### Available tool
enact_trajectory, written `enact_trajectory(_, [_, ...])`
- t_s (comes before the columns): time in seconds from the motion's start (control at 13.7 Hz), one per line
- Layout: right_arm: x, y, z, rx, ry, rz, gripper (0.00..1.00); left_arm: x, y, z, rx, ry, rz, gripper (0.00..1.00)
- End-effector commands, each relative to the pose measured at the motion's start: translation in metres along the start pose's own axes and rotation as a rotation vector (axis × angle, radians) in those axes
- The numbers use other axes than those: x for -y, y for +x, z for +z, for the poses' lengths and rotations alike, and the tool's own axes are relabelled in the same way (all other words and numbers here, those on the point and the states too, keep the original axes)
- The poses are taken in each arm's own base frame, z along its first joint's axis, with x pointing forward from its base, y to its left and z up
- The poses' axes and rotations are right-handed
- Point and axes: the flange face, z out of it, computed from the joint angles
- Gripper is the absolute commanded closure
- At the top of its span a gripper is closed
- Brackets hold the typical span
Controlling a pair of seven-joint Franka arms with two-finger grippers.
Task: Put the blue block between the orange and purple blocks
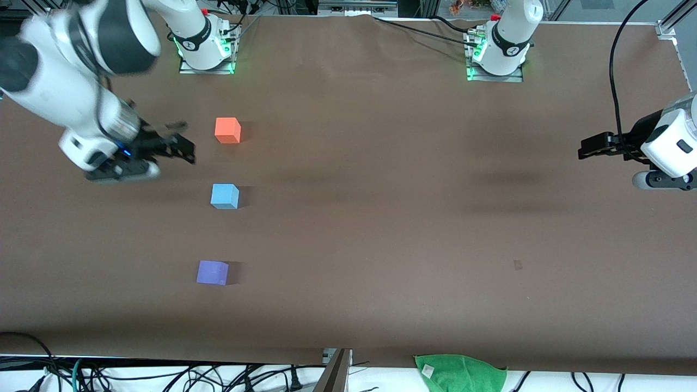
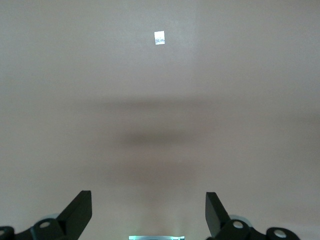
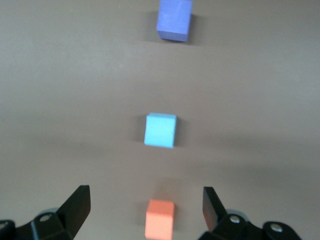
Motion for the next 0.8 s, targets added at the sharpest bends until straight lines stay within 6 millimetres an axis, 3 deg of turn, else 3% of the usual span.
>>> enact_trajectory(0.0, [-0.002, -0.009, -0.058, -0.035, -0.064, -0.029, 0.01, 0.001, -0.001, -0.002, -0.007, 0.007, 0.017, 0.0])
enact_trajectory(0.15, [-0.018, 0.006, -0.082, -0.036, -0.099, -0.078, 0.01, 0.0, -0.001, -0.002, -0.007, 0.007, 0.019, 0.0])
enact_trajectory(0.22, [-0.019, 0.011, -0.084, -0.031, -0.104, -0.105, 0.01, 0.002, -0.001, -0.002, -0.007, 0.007, 0.016, 0.0])
enact_trajectory(0.44, [-0.024, 0.017, -0.078, -0.011, -0.079, -0.079, 0.01, 0.002, -0.001, -0.002, -0.007, 0.007, 0.016, 0.0])
enact_trajectory(0.73, [-0.036, -0.004, -0.06, 0.081, -0.052, 0.024, 0.01, 0.001, -0.001, -0.002, -0.007, 0.007, 0.017, 0.0])
